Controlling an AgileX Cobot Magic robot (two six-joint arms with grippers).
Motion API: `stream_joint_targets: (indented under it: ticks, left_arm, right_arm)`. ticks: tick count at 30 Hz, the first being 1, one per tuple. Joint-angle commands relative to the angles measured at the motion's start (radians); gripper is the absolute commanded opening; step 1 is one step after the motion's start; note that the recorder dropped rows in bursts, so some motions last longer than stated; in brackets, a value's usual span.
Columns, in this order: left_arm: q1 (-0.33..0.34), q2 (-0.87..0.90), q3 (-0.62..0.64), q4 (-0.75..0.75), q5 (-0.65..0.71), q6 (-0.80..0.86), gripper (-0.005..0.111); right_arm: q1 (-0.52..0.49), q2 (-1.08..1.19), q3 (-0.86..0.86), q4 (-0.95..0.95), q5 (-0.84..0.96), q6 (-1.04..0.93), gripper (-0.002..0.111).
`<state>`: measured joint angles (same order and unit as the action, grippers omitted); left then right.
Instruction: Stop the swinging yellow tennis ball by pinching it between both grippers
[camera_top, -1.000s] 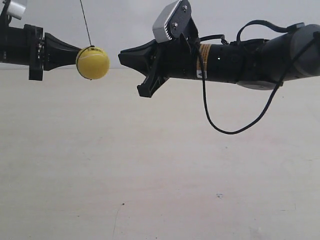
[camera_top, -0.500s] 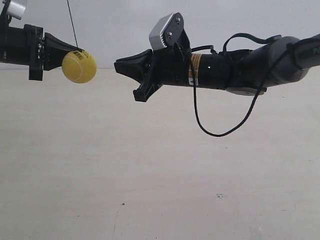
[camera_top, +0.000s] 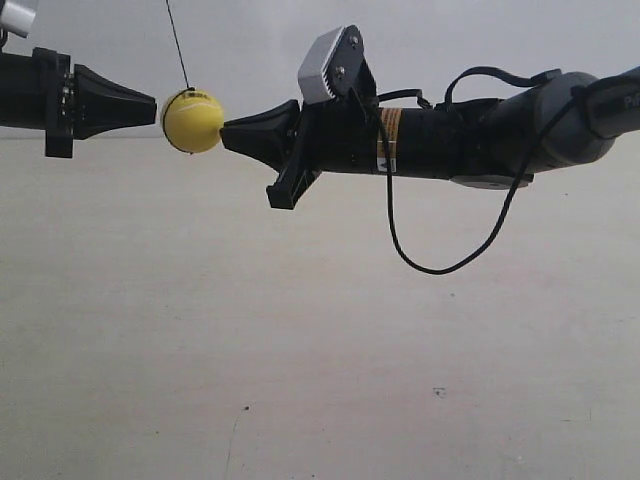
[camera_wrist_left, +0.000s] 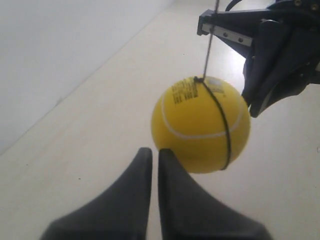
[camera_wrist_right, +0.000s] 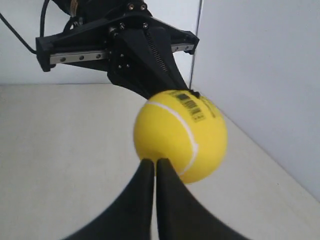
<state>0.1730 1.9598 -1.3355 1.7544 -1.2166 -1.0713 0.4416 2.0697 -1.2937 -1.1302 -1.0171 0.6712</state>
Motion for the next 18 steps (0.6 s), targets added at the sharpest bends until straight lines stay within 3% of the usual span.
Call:
stream_joint_targets:
  ticks: [1,5,18]
  left_arm:
    - [-0.002,-0.01,0.004,-0.01,-0.004,-0.011,0.005]
    - [-0.027,-0.01,0.004,-0.01,-0.004,0.013,0.005]
    - [-0.018,-0.01,0.004,-0.01,-0.004,0.026,0.005]
  right_arm:
    - [-0.003,-0.002,-0.005,0.002,-0.017,-0.021,0.0]
    - [-0.003,-0.002,-0.005,0.024,-0.017,-0.042,0.0]
    - [-0.003,-0.002,-0.025,0.05,0.028,-0.048,0.0]
